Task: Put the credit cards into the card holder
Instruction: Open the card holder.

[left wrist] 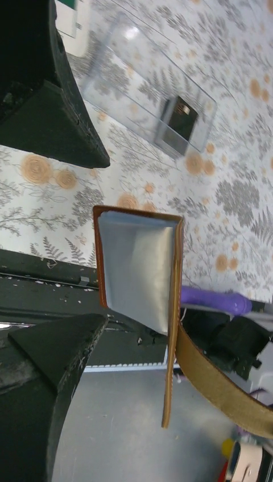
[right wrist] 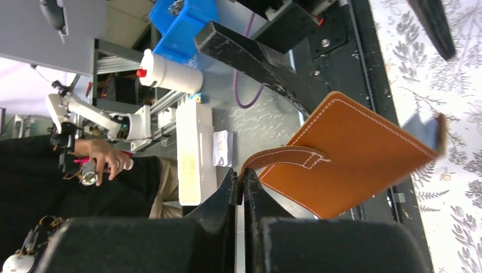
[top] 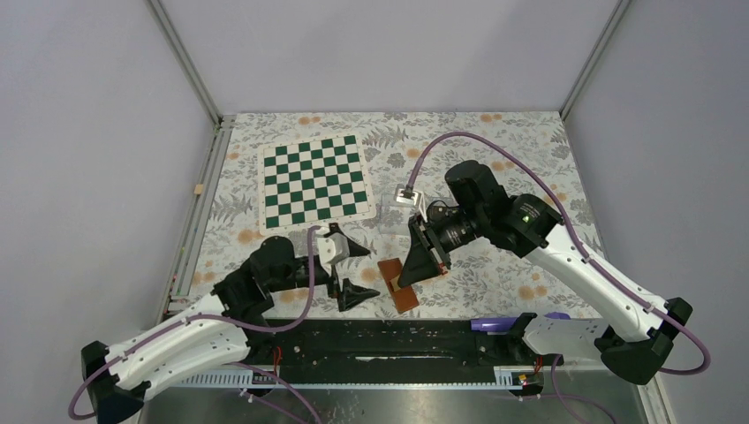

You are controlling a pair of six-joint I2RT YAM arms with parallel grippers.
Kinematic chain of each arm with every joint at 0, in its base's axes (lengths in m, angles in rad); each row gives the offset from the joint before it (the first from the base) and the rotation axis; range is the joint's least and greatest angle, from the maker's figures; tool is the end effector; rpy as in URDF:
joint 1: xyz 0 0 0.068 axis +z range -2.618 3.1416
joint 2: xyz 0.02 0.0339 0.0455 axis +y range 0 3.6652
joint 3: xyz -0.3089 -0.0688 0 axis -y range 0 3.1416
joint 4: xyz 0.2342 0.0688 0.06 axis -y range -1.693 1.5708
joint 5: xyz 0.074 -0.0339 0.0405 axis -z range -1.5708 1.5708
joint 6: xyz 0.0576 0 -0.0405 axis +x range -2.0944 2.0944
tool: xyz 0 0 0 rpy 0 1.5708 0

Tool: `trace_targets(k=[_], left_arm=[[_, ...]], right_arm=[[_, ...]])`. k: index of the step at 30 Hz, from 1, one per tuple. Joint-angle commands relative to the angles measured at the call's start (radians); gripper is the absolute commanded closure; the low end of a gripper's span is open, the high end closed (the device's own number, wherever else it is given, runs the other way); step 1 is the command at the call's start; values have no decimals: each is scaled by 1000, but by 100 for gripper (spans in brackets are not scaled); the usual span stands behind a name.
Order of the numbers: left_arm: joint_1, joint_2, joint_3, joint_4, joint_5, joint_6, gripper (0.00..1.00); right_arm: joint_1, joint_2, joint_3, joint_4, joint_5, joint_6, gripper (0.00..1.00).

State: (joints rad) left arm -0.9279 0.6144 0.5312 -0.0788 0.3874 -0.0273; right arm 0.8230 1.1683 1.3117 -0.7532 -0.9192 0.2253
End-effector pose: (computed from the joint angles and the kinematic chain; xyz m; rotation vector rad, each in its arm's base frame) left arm 0.0615 -0.1184 0.3114 1.0599 1.4989 -1.0228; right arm 0.1103 0.1862 0.4282 -1.2271 1.9955 1.5638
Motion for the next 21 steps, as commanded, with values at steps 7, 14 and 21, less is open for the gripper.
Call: trace_targets(k=[7, 14, 21], left_arm=[[1, 152, 39, 367, 212, 31, 2], [-23, 191, 31, 476, 298, -11, 4], [-78, 195, 10, 504, 306, -35, 10]], right_arm=[[4, -17, 30, -10, -160, 18, 100], [4, -11, 27, -11, -167, 17, 100], [1, -3, 27, -12, -177, 10, 100]])
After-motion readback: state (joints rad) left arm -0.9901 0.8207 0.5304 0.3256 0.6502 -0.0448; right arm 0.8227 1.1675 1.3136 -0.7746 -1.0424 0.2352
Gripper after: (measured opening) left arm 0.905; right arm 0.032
